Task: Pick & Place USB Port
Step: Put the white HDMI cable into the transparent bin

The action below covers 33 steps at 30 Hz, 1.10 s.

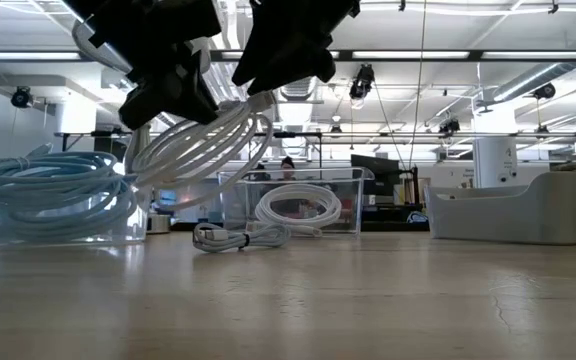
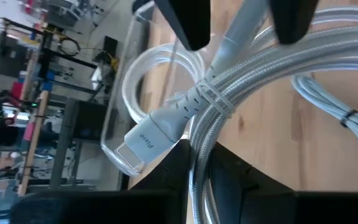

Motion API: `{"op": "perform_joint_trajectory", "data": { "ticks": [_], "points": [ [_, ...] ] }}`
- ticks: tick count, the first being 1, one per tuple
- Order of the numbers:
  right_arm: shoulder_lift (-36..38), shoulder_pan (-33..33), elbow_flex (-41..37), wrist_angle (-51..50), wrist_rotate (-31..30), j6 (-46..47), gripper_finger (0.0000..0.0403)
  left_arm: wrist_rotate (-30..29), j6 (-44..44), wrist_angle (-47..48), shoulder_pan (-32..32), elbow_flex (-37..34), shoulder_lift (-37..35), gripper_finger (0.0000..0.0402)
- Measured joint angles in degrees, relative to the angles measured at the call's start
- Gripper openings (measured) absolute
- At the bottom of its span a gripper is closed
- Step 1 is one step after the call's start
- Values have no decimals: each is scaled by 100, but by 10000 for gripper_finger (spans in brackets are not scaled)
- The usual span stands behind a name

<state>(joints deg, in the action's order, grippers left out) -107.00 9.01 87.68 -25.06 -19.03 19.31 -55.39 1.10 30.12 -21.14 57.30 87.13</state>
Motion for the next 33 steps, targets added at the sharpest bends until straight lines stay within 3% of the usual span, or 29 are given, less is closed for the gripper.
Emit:
{"op": "perform_joint_trajectory", "data": {
  "ticks": [8, 18, 29, 33],
  "points": [
    [0, -60, -7, 22, -231, 25, 169, -442, 77, -162, -38, 94, 0, 49],
    [0, -71, -63, 7, -385, -216, 162, -479, 80, -301, -171, 269, 7, 50],
    [2, -86, -81, -104, -448, -319, 67, -467, 22, -348, -197, 297, 7, 51],
    [2, -86, -81, -180, -428, -320, 59, -420, -52, -375, -197, 293, 7, 54]
  ]
}}
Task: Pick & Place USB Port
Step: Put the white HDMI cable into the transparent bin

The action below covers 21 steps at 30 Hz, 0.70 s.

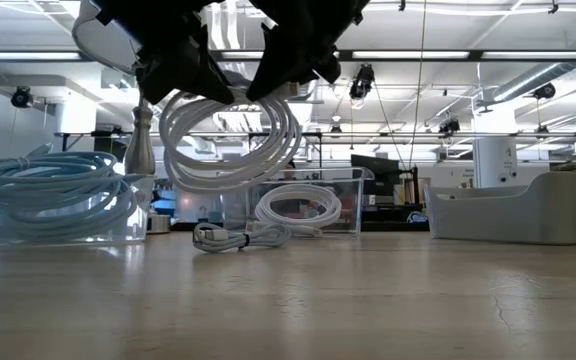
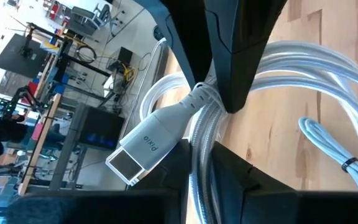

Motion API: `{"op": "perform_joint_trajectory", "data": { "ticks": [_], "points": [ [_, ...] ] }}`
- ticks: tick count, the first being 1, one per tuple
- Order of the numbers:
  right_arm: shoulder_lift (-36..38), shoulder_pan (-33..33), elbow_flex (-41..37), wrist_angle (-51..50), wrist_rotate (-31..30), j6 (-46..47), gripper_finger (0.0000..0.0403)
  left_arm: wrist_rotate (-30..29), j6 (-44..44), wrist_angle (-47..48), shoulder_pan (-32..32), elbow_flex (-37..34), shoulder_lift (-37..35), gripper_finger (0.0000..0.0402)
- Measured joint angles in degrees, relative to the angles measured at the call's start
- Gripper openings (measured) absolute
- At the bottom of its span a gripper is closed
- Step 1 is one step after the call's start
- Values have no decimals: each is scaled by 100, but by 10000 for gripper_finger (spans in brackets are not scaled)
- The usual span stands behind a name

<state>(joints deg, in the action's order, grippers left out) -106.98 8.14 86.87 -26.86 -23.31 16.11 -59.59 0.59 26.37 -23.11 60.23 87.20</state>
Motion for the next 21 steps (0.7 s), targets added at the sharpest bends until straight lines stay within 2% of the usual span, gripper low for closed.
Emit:
{"op": "perform_joint_trajectory", "data": {
  "ticks": [9, 13, 21],
  "points": [
    [-13, -1, -2, -278, 9, 56, 59, 371, -206, -39, 0, -4, -2, 95],
    [-17, -22, -7, -629, -195, 303, 59, 587, -323, -24, 0, -4, -7, 117],
    [-14, -31, -9, -936, -241, 325, 59, 613, -345, 10, 0, -15, -7, 155]
  ]
}}
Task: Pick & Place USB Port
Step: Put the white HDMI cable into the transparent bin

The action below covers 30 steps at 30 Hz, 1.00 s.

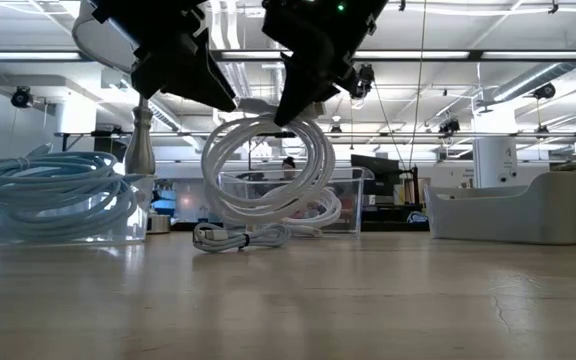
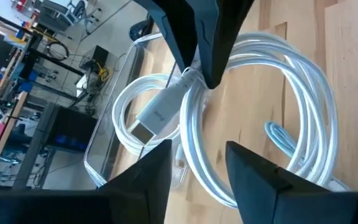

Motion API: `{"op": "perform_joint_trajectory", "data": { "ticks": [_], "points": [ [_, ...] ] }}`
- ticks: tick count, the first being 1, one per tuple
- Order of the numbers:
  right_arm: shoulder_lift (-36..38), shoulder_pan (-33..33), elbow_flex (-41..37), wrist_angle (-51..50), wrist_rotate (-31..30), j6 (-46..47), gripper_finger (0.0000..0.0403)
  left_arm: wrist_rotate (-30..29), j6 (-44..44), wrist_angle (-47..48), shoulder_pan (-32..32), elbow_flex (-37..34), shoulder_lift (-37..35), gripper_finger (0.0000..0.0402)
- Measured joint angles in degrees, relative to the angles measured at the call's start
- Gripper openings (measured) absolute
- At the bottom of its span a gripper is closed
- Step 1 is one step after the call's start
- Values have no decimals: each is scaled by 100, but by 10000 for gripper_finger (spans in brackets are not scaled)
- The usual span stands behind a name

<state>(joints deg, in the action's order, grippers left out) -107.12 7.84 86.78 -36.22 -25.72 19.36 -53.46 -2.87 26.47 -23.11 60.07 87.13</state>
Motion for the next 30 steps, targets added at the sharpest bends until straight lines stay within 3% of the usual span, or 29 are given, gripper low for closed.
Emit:
{"op": "perform_joint_trajectory", "data": {
  "ticks": [7, 12, 18, 30],
  "points": [
    [131, -31, 0, -163, -677, -146, 59, 921, -291, 10, 2, -5, 0, 156],
    [365, -170, 2, -214, -766, -408, 59, 1499, -389, 12, -4, -9, 0, 155],
    [709, -415, 7, -216, -1179, -871, 59, 1536, -440, 28, -2, -9, -4, 146],
    [924, -1363, 10, 119, -1200, -2110, 59, 1534, -460, 160, -2, -9, -7, 126]
  ]
}}
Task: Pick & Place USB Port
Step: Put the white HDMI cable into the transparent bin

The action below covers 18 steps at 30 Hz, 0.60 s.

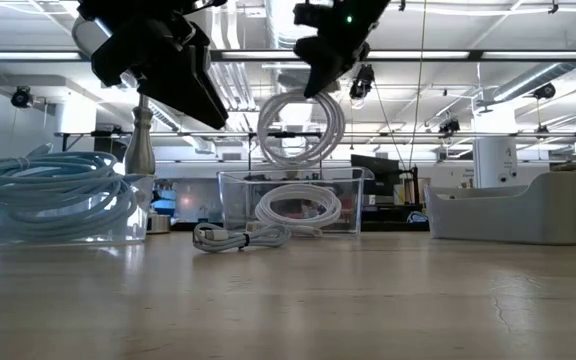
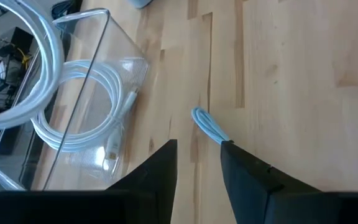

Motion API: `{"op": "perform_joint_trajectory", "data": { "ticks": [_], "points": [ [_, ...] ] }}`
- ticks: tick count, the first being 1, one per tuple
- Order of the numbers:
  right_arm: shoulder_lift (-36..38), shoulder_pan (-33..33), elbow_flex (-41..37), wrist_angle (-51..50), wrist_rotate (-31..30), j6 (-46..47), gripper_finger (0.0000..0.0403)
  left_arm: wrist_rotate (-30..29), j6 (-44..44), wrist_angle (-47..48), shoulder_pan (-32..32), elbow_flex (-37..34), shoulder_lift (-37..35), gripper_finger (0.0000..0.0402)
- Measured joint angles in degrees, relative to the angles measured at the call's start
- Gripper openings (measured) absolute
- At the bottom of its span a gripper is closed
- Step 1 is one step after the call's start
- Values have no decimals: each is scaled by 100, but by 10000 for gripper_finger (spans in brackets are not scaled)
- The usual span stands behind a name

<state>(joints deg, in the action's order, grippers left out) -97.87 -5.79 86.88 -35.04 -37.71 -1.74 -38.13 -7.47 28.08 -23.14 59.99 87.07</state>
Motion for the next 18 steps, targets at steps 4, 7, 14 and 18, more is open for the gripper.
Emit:
{"op": "perform_joint_trajectory", "data": {
  "ticks": [4, 7, 14, 18],
  "points": [
    [-8, -368, -158, 142, 18, 0, 59, 0, -6, 17, 0, -2, 0, 126],
    [-8, -606, -339, 152, 181, 201, 59, 0, -6, 40, 0, -2, 0, 126],
    [-30, -943, -1087, 896, 1264, 301, 59, -7, -10, 66, 0, -17, 0, 126],
    [-30, -1046, -1408, 1355, 1651, 286, 59, -9, -40, 74, 0, -24, 0, 126]
  ]
}}
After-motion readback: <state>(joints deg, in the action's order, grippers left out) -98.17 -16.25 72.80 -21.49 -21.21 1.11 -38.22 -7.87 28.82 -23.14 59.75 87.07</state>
